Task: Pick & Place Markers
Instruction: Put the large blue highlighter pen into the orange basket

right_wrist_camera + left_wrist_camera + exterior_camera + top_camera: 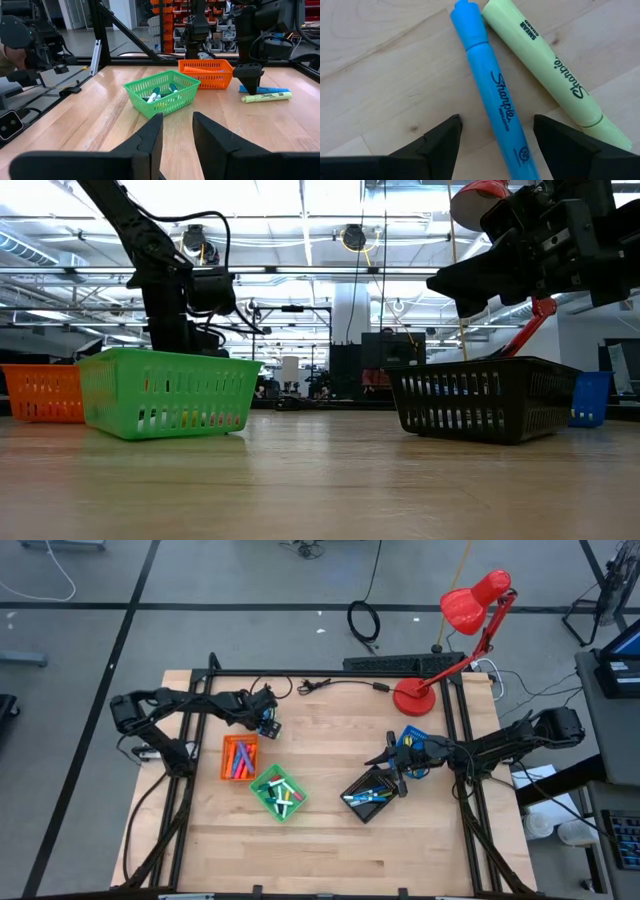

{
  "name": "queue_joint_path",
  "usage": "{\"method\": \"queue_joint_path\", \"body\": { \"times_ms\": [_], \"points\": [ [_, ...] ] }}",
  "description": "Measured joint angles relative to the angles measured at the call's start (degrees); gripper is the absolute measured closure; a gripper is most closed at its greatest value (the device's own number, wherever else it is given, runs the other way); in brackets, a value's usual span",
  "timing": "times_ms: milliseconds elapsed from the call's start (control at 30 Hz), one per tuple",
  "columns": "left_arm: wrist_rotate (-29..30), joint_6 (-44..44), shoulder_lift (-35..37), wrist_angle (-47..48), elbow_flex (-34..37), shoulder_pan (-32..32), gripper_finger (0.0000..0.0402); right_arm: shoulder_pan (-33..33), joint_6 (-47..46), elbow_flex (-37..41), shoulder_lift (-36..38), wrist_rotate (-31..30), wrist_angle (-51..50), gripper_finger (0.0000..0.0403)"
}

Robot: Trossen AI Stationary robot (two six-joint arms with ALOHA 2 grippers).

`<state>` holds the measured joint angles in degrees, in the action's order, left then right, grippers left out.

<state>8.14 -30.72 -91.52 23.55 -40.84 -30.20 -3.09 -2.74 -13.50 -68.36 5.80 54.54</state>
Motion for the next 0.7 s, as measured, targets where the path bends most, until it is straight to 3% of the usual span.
{"method": "queue_joint_path", "body": {
  "times_ms": [700],
  "points": [
    [0.7, 0.0, 0.0, -0.2, 0.1, 0.3, 0.0147, 0.0, 0.0, 0.0, 0.0, 0.0, 0.0, 0.0309]
  ]
}}
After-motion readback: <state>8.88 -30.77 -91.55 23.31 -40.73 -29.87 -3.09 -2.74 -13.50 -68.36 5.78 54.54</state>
